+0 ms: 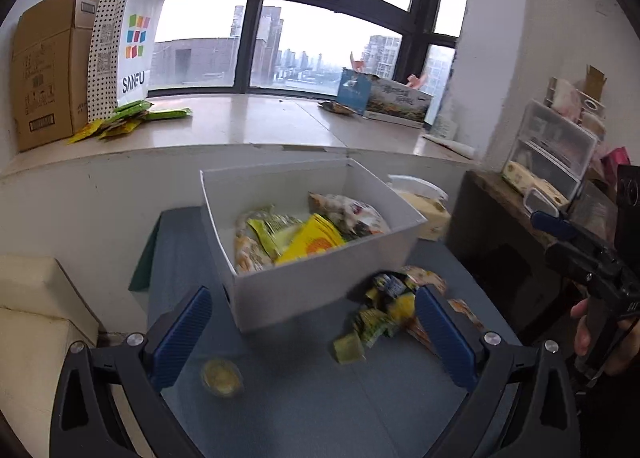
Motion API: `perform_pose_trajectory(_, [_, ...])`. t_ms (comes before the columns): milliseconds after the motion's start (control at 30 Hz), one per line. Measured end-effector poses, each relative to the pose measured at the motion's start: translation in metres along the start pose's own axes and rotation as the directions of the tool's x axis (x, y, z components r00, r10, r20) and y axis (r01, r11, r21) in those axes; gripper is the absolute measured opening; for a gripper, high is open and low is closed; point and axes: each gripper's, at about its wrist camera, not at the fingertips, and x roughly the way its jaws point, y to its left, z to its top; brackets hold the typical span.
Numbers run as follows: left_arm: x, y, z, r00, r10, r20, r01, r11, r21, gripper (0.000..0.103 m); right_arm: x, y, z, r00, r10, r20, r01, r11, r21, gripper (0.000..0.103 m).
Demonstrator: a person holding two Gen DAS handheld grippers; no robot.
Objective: Organize snacks
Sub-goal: 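Drop both bags into the white box and open both grippers, then grasp the small jelly cup with the left gripper and lift it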
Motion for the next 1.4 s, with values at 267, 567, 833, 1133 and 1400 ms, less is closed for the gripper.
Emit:
perform_pose_trajectory(267, [-0.020, -0.034, -0.060, 0.998, -0.051, -0.048, 0.052, 0.999, 0.017, 0.103, -0.046, 0.021, -0.070, 1.000, -0.020, -0.018, 0.021, 0.998, 0.067, 0.103])
perform_pose_trajectory(567, [-0.016, -0.053, -0.090, 0.994, 0.011, -0.109, 0.004, 0.991, 0.136, 0.103, -0.074, 0.009, -0.085, 0.998, -0.055, 0.014, 0.054, 0.994, 0.097, 0.103])
perform_pose_trajectory(833, [0.019, -0.009, -0.098, 0.980, 0.082, -0.182, -0.065, 0.993, 0.094, 0.103, -0.070, -0.001, -0.094, 0.998, -0.056, -0.004, 0.056, 0.987, 0.154, 0.103])
perform_pose_trajectory(1133, [0.065, 0.069, -0.097, 0.958, 0.152, -0.242, -0.162, 0.987, -0.023, 0.103, -0.056, -0.002, -0.102, 0.998, -0.045, -0.042, 0.052, 0.981, 0.186, 0.103])
perform_pose_trajectory(1400, [0.100, 0.097, -0.093, 0.954, 0.125, -0.274, -0.150, 0.986, -0.073, 0.081, -0.047, 0.006, -0.106, 0.996, -0.042, -0.076, 0.054, 0.985, 0.163, 0.103])
